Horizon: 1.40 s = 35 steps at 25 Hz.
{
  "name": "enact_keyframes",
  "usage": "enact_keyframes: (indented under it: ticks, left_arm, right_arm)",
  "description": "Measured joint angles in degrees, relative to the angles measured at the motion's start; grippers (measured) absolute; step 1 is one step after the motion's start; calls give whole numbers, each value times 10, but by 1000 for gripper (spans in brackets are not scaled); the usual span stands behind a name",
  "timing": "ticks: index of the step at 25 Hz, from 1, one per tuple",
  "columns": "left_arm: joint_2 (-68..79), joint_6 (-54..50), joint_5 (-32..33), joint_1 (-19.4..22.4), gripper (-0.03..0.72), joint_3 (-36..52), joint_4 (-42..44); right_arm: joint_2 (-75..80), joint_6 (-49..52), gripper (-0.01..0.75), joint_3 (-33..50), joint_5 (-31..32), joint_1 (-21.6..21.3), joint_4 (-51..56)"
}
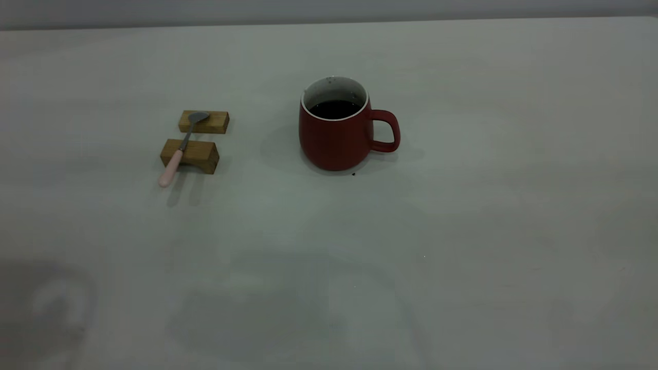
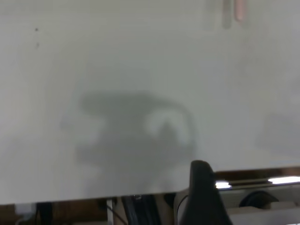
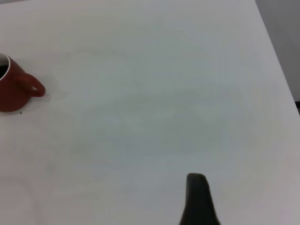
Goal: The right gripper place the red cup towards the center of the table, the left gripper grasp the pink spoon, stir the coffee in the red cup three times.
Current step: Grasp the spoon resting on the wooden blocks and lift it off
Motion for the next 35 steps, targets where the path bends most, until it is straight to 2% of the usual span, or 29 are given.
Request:
enact_keyframes:
  ticks: [11,16,27,35]
  left_arm:
    - [320,-2,-131,-4,585,-110,-8]
    - [440,-2,-179,-39,585,-170,-13]
    - [623,-18,-186,-96,585,-306,-24]
    - [686,-56,-164,-99,585,-360,-26]
  right_arm:
    - [0,1,586,0,0,0,0]
    - [0,1,586,0,0,0,0]
    - [0,1,586,0,0,0,0]
    - [0,1,586,0,0,0,0]
